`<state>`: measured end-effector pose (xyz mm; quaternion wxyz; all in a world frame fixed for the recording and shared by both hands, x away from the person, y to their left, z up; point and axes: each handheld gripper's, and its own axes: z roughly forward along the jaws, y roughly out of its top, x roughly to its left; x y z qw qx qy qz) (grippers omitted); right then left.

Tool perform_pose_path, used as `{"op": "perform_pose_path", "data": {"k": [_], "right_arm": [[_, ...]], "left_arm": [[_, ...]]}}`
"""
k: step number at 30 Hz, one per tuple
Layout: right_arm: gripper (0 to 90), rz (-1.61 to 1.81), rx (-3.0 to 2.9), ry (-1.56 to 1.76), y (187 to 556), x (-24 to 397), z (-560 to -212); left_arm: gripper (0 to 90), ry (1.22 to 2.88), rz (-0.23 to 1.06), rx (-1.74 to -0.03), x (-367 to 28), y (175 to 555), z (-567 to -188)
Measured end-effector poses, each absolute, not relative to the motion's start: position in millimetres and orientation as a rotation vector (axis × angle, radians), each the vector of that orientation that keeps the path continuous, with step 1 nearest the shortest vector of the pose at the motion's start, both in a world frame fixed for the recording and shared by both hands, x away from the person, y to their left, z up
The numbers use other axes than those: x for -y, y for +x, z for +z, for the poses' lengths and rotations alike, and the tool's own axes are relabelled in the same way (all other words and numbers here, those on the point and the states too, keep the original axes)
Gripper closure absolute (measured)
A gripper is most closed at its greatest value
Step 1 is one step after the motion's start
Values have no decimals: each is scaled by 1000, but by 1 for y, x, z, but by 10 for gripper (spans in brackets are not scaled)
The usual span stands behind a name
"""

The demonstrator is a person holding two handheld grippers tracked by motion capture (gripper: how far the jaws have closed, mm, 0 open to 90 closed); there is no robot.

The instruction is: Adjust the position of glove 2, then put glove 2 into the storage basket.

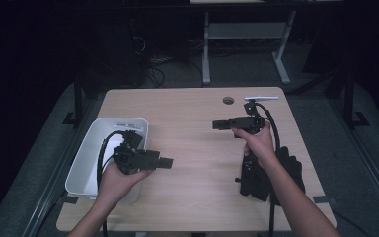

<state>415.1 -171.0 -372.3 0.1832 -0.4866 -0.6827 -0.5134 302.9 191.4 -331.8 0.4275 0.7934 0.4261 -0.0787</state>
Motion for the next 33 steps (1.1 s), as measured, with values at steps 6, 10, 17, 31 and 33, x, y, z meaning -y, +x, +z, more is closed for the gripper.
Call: {"op": "perform_pose_path", "data": {"k": [6,10,17,31,33], "right_arm": [[463,-1436,1920,-1399,410,184,-375],[463,-1434,1916,-1414,405,193,-376],[461,-1435,1901,-1454,400,213,-380],[460,-1416,1890,-1511,386,244,-391],[459,-1414,1892,-1516,384,248,-393]], "left_arm": [[224,1995,-206,-1046,-181,303,-334],[224,2003,-218,-1035,-174,302,-335],[223,2009,-233,-1026,-165,305,-338],[216,2037,-263,-984,-133,308,-347],[215,2045,-268,-971,-128,308,-349]]}}
